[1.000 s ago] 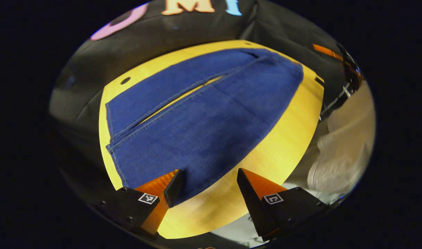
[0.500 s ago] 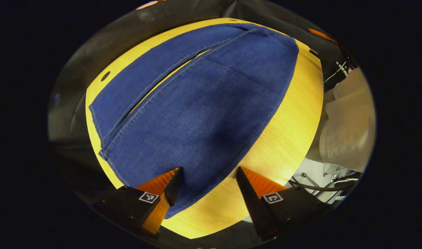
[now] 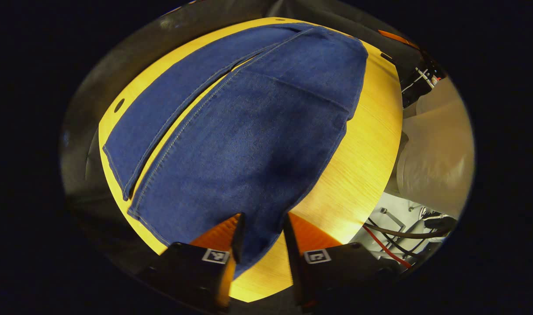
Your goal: Grasp the waist and the cuffs of the jeans and fold them to make the two legs overlap; first hold the waist and fold one-third of the jeans toward the cuffs, then hold the cuffs and fold the remaining one-third in the same direction to finish folding.
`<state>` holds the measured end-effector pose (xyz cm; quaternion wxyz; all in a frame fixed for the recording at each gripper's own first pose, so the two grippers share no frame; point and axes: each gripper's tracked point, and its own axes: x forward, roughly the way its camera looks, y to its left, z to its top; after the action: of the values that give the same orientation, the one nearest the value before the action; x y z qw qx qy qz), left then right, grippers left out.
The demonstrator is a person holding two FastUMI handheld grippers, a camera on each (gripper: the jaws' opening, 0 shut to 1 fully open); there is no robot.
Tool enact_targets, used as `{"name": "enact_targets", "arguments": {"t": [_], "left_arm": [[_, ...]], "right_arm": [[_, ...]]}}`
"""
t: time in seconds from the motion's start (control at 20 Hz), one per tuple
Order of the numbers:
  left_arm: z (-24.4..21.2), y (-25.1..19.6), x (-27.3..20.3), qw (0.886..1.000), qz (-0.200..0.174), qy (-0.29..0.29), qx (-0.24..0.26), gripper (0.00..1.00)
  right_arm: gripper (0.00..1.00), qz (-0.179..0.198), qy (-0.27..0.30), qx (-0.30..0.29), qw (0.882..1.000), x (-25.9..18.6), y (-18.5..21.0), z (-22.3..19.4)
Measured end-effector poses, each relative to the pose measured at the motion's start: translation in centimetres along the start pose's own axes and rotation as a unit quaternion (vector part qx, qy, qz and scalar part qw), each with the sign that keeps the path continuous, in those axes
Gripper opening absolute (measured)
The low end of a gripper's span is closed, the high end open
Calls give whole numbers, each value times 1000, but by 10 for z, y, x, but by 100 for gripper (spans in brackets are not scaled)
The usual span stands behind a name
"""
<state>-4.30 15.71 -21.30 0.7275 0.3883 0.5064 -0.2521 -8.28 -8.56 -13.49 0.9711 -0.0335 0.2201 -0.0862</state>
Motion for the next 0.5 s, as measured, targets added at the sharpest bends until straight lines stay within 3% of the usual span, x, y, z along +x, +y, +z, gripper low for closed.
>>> {"name": "enact_targets", "arguments": {"t": [0.05, 0.15, 0.2, 0.25, 0.35, 0.45, 0.5], "left_arm": [[2, 0, 0, 1000, 6, -7, -3, 30], [4, 1, 1, 1000, 20, -18, -10, 10], [5, 1, 2, 999, 22, -24, -7, 0], [4, 1, 2, 999, 23, -28, -5, 0], [4, 1, 4, 999, 25, -33, -12, 1], [4, 0, 3, 999, 22, -34, -21, 0], [5, 0, 2, 999, 20, -33, -29, 0]], "right_arm": [[98, 2, 1, 3, 1000, 1, 1, -1], [94, 10, 5, 6, 1000, 4, 3, -8], [99, 16, 11, 3, 1000, 7, 4, -13], [94, 23, 19, -6, 1000, 10, 4, -18], [99, 39, 37, -39, 998, 18, 0, -30], [94, 59, 63, -81, 993, 28, -9, -42], [99, 71, 79, -104, 989, 32, -16, -49]]}}
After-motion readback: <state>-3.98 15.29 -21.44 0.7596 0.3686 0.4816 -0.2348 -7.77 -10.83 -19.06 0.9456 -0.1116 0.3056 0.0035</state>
